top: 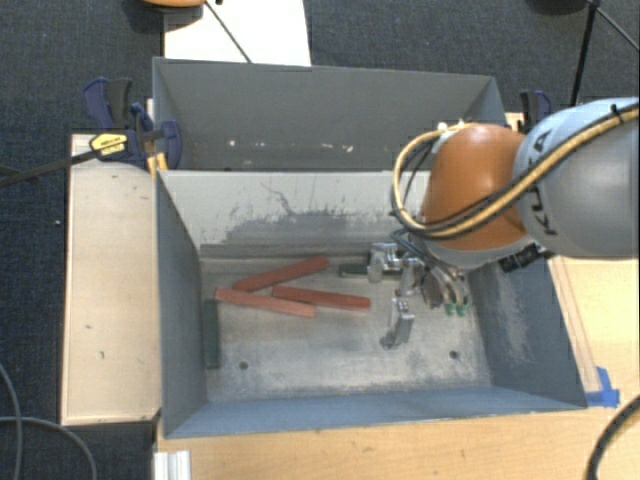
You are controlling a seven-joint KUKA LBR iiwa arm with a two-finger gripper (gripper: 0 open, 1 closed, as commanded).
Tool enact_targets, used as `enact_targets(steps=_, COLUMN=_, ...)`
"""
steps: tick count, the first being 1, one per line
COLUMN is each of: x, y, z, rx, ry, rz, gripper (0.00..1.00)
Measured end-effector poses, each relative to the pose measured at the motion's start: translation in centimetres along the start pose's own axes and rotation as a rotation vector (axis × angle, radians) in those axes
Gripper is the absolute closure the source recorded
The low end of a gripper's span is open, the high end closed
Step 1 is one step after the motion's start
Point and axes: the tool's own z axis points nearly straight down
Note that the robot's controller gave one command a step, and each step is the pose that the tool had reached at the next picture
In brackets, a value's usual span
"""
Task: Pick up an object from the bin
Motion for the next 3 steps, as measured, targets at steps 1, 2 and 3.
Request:
enact_targets(steps=1, x=-1.5, y=0.8, z=0.6, rx=0.003, ry=-0.008, rz=-0.205, gripper=0.00)
enact_targets(steps=2, x=-1.2, y=4.5, z=6.4, rx=0.002, ry=-0.006, rz=-0.170, gripper=1.00)
enact_targets(steps=3, x=-1.2, y=4.5, z=6.4, rx=0.002, ry=-0.005, rz=-0.170, gripper=0.00)
